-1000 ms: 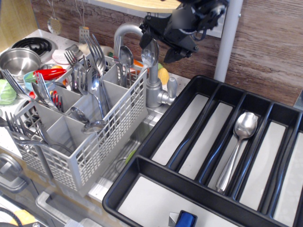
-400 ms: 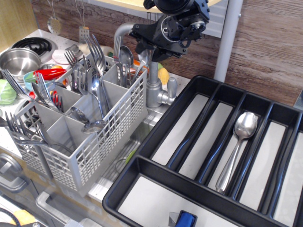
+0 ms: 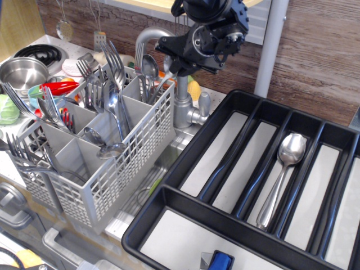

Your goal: Put big spoon from basket to tray

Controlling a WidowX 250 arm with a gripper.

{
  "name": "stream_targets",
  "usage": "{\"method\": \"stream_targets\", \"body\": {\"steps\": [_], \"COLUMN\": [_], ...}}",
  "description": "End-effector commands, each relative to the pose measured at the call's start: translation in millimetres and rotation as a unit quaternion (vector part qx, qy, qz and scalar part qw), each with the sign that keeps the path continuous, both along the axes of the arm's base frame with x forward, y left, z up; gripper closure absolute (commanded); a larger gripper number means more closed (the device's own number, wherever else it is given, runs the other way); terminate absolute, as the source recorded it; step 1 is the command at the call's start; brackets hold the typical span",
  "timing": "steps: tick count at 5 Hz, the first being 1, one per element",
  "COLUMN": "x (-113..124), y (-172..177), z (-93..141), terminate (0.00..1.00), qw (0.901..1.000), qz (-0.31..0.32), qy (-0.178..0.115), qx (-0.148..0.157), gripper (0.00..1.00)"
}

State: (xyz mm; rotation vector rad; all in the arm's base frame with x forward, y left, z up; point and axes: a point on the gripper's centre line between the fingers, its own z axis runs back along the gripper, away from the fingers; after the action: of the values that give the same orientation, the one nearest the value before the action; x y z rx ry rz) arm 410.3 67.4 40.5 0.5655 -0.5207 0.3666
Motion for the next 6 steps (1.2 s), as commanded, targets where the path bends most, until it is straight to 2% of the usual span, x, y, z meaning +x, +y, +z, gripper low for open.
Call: {"method": "stream_targets", "body": {"steps": [1,2,3,4,5,6], "x": [-21.1,-34.2,-38.2,-36.6,-30.3,-25.8], "y": [6.0,1.5,-24.2,-48.1,-77.1,-103.5], "z": [52.1,82.0,105.2,126.0,145.0,153.8], "terminate": [0.0,0.0,0.0,0.0,0.0,0.0], "qw": [0.9956,0.9918,0.9868,0.9873,0.9931,0.9962], "qz": [0.042,0.035,0.016,-0.003,-0.013,-0.007], "qy": [-0.052,-0.053,-0.063,-0.056,-0.06,-0.072], "qx": [0.066,0.111,0.148,0.149,0.1,0.049], "gripper": [1.0,1.0,1.0,1.0,1.0,1.0]}}
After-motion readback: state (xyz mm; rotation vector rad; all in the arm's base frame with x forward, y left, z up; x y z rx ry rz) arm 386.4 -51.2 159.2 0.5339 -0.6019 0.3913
